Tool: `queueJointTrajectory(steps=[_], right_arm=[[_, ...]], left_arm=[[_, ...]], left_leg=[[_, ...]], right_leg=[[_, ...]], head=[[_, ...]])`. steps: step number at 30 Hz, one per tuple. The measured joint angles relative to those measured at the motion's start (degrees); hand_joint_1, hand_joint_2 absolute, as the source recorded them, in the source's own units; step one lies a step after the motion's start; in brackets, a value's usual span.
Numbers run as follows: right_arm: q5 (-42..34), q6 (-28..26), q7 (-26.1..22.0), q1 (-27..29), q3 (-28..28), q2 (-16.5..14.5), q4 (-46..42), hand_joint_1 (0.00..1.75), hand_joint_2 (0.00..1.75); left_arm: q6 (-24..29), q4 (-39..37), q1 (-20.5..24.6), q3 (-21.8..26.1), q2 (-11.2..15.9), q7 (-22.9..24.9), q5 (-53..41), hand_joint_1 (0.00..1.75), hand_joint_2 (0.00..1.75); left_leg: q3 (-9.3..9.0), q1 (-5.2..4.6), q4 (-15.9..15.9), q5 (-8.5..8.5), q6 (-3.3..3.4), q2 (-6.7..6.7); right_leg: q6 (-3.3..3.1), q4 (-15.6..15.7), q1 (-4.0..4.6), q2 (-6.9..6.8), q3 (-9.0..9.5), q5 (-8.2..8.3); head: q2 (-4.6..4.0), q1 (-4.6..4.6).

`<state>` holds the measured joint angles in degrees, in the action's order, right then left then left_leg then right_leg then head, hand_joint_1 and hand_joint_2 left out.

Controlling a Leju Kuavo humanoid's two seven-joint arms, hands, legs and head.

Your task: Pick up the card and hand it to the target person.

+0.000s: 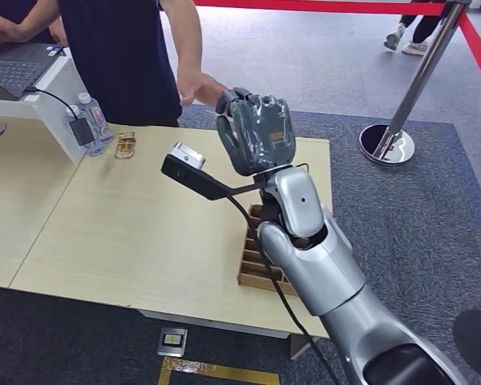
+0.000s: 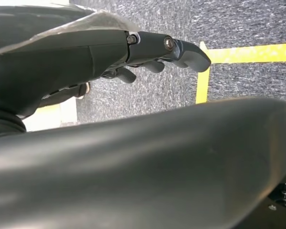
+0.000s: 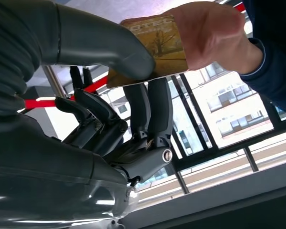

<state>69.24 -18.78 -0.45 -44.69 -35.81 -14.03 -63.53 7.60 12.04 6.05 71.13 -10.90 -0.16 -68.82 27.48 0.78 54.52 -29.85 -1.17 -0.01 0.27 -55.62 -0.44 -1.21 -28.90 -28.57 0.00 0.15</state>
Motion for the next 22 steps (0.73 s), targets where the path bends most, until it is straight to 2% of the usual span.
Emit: queueJointTrajectory(steps=[8, 13, 14, 15, 18, 19, 22], right_arm=[[0.1, -1.8, -0.9, -3.7, 1.3, -1.5, 9.0, 1.75, 1.75], [-1.0, -2.3, -2.6, -4.4, 1.4, -2.5, 11.8, 1.75, 1.75], [-1.2, -2.3, -2.8, -4.4, 1.4, -2.7, 12.1, 1.7, 1.75], [-1.4, -2.2, -2.9, -4.4, 1.4, -2.8, 12.3, 1.33, 1.75], [-2.8, -2.1, -3.6, -4.4, 1.6, -3.1, 12.7, 0.07, 1.75], [-3.5, -2.1, -4.0, -4.4, 1.8, -3.1, 12.7, 0.0, 1.75], [-5.2, -1.9, -4.9, -4.2, 2.1, -3.2, 12.3, 0.0, 1.75]], left_arm=[[-0.4, 0.0, 0.0, -1.0, 0.1, 0.0, -0.8, 0.0, 0.0], [-0.4, 0.0, 0.0, -1.2, 0.1, 0.0, -0.7, 0.0, 0.0], [-0.4, 0.0, 0.0, -1.2, 0.1, 0.0, -0.6, 0.0, 0.0], [-0.4, 0.0, 0.0, -1.2, 0.1, 0.0, -0.6, 0.0, 0.0], [-0.3, 0.0, 0.0, -1.2, 0.1, 0.0, -0.6, 0.0, 0.0], [-0.3, 0.0, 0.0, -1.2, 0.1, 0.1, -0.6, 0.0, 0.0], [-0.2, 0.0, 0.0, -1.2, 0.2, 0.2, -0.6, 0.0, 0.0]], left_leg=[[0.0, 0.0, 0.0, 0.0, -0.01, 0.0], [-0.01, 0.0, 0.0, 0.01, -0.01, 0.0], [-0.01, 0.0, 0.0, 0.01, -0.01, 0.0], [0.0, 0.0, 0.0, 0.01, -0.01, 0.0], [0.0, 0.0, 0.0, 0.0, -0.01, 0.0], [0.0, 0.0, 0.0, 0.0, -0.01, 0.0], [0.0, 0.0, 0.0, 0.0, -0.01, 0.0]], right_leg=[[0.0, 0.0, 0.0, 0.0, -0.01, 0.0], [0.0, 0.0, 0.01, 0.0, -0.01, 0.0], [0.0, 0.0, 0.01, 0.0, -0.01, 0.0], [0.0, 0.0, 0.01, 0.0, -0.01, 0.0], [0.0, 0.0, 0.01, 0.0, -0.01, 0.0], [0.0, 0.0, 0.01, 0.0, -0.01, 0.0], [0.0, 0.0, 0.0, 0.0, -0.01, 0.0]], head=[[0.0, 0.0], [0.0, -0.01], [0.0, -0.01], [0.0, -0.01], [0.0, -0.01], [0.0, 0.0], [0.0, 0.0]])
